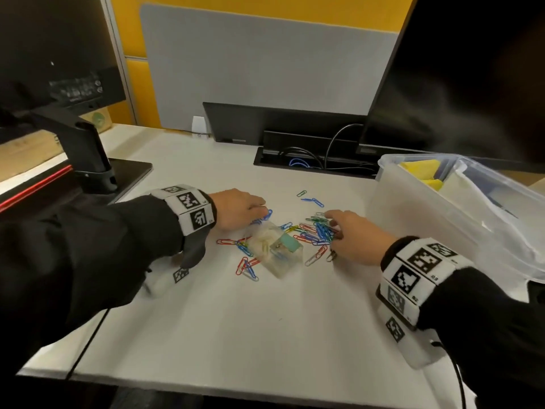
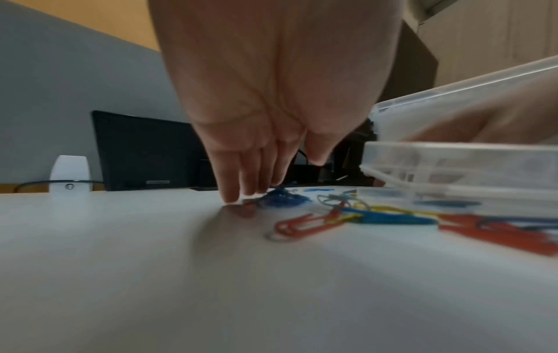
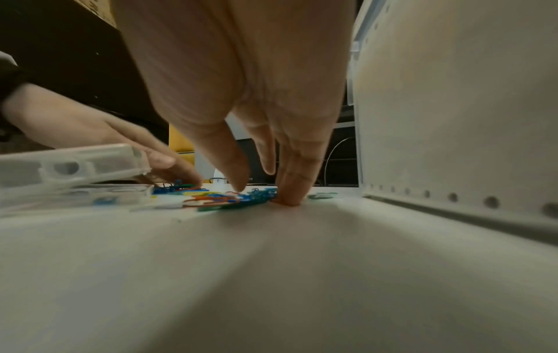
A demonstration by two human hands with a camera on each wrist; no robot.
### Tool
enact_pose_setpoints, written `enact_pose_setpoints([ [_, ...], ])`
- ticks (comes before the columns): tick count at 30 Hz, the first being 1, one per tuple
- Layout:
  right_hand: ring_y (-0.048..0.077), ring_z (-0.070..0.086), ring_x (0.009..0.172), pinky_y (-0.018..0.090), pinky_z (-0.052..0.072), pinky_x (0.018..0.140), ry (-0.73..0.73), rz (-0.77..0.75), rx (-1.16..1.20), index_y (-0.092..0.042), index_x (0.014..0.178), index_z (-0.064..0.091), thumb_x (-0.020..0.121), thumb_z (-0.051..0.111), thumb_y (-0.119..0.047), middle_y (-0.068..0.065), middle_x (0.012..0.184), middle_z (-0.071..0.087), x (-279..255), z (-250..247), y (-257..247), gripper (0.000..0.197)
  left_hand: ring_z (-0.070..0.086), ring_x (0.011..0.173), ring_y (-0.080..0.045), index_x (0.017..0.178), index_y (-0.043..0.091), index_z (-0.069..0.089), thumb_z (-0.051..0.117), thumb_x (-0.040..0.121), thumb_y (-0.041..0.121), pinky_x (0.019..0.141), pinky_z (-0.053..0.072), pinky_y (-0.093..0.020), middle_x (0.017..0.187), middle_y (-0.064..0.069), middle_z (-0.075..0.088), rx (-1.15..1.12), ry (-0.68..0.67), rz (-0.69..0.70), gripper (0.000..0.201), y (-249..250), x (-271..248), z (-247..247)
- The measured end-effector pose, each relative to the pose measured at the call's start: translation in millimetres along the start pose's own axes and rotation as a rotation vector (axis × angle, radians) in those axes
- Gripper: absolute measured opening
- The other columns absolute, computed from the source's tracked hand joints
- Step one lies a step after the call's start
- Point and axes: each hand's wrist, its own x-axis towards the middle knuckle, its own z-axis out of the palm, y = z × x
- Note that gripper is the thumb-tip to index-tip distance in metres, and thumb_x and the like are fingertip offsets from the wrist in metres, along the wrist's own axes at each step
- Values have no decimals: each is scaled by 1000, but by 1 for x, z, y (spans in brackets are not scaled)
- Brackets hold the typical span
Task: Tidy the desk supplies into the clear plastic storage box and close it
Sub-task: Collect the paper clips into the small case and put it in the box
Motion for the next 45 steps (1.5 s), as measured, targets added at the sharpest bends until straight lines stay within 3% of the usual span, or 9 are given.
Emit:
enact_pose_setpoints([
  [7, 32, 42, 123, 36, 40, 98, 58, 255, -104, -5, 137, 31, 93, 47, -23, 18, 138, 33, 17, -11, -1, 50, 50, 121, -22, 131, 15, 53, 42, 97, 32, 99, 36, -28, 135, -5, 54, -31, 149, -4, 39, 0, 32, -17],
  [12, 27, 59, 92, 29, 50, 68, -18, 189, 65, 0, 116, 52, 93, 47, -23, 14, 103, 58, 32, -5, -14, 33, 58, 70, -11, 109, 15, 63, 53, 92, 29, 67, 48, -21, 93, -2, 64, -179, -18, 84, 24, 9, 46, -14],
  [18, 31, 61, 96, 39, 51, 85, 210, 158, 102, -4, 113, 58, 91, 44, -16, 15, 111, 62, 62, -14, -16, 28, 55, 69, -13, 89, 17, 66, 40, 90, 55, 58, 41, -24, 75, 2, 62, -99, 380, 238, 47, 19, 28, -17],
  [22, 29, 32, 137, 37, 28, 112, 64, 67, -93, -9, 143, 34, 98, 34, -37, 14, 150, 32, 89, -19, -20, 53, 58, 85, -11, 105, 28, 65, 34, 69, 75, 67, 44, -22, 96, 6, 63, -111, 153, 452, 66, 16, -4, -12],
  [26, 29, 26, 140, 39, 22, 115, -52, 3, -168, -16, 146, 27, 99, 26, -36, 9, 155, 22, 102, -16, -23, 51, 48, 102, -3, 119, 39, 53, 61, 56, 74, 89, 40, -17, 112, 16, 52, -41, -35, 497, 73, 13, -28, -1],
  [32, 22, 47, 123, 30, 34, 101, -51, -219, 11, -18, 128, 57, 97, 40, -35, 3, 135, 52, 64, -16, -22, 39, 53, 93, -6, 113, 28, 61, 78, 58, 55, 86, 46, -22, 101, 13, 59, -88, 114, 469, 63, 10, -38, 2],
  [37, 22, 55, 108, 27, 39, 88, 343, -84, 166, -13, 136, 41, 95, 45, -26, 12, 125, 56, 31, -16, 5, 43, 56, 79, -9, 103, 27, 54, 58, 56, 76, 72, 48, -28, 94, 6, 62, -196, 330, 387, 68, 10, -41, -4],
  [41, 35, 52, 113, 40, 42, 96, 43, 241, -100, -4, 131, 36, 95, 40, -39, 20, 132, 49, 2, -6, 23, 51, 56, 76, -19, 111, 18, 49, 53, 63, 71, 65, 50, -31, 90, 2, 58, -106, 408, 208, 71, 12, -46, -7],
  [45, 22, 49, 82, 24, 39, 70, -78, 103, -96, -5, 88, 55, 96, 37, -35, 14, 99, 61, -13, -1, 7, 36, 51, 69, -18, 113, 15, 49, 55, 71, 65, 52, 41, -23, 83, 2, 50, -28, 431, 143, 66, 12, -50, -7],
])
